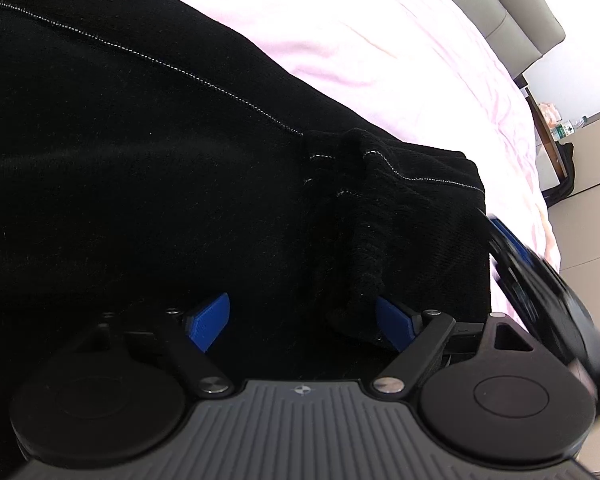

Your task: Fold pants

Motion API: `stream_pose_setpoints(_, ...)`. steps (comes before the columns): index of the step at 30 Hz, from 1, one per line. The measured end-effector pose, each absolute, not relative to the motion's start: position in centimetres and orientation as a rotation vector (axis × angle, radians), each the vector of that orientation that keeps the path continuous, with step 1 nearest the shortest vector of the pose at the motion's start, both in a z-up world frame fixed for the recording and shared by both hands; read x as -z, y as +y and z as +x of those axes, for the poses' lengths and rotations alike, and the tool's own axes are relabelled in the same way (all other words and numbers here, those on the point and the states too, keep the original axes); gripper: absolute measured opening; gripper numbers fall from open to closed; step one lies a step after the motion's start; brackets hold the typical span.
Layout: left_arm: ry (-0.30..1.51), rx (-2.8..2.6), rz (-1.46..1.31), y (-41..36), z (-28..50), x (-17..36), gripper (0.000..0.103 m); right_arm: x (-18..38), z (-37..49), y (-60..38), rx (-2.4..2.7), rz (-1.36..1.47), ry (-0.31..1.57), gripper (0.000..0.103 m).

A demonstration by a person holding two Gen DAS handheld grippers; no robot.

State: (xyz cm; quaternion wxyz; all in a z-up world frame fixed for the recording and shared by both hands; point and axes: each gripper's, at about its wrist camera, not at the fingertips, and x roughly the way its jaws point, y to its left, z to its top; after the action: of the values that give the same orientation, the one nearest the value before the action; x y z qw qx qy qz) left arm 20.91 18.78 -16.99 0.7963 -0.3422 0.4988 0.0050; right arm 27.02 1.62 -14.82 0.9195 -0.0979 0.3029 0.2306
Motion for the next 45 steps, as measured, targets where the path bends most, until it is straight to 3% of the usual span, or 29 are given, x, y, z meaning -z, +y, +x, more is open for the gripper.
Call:
stream_pose_setpoints(4,1.076,-0.016,-0.711,17.8,21.9,17.3,0.097,18.7,30.9,4.0,-0.447,-0.240,0.772,0.023)
stream_pose_setpoints(7,1.076,-0.010,-0.708,17.6,22.3,17.3,0.097,18.9,30.1,4.7,-0.437,-0.299,0.728,0.023)
stream_pose_setpoints(12,1.055,-0.027,-0.703,18.4,21.0,16.1,0.094,16.9,25.6,1.9,-0.434,-0.114,0.663,0.023)
stream_pose_setpoints(20,0.859,-0.122,-0.767,24.9,12.2,12.6,0.094,13.0,17.7,2.5,-0.534,0.011,0.590,0.025)
stream_pose_setpoints(29,0.668,-0.355,-0.838,35.4,3.0,10.1,0.096,12.0,11.0,11.3,-0.699,-0.037,0.616,0.026)
stream_pose_setpoints(45,0.519,-0.558,-1.204,47.8,-1.0,17.6,0.097,14.1,4.9,32.7,-1.040,-0.209,0.653,0.027)
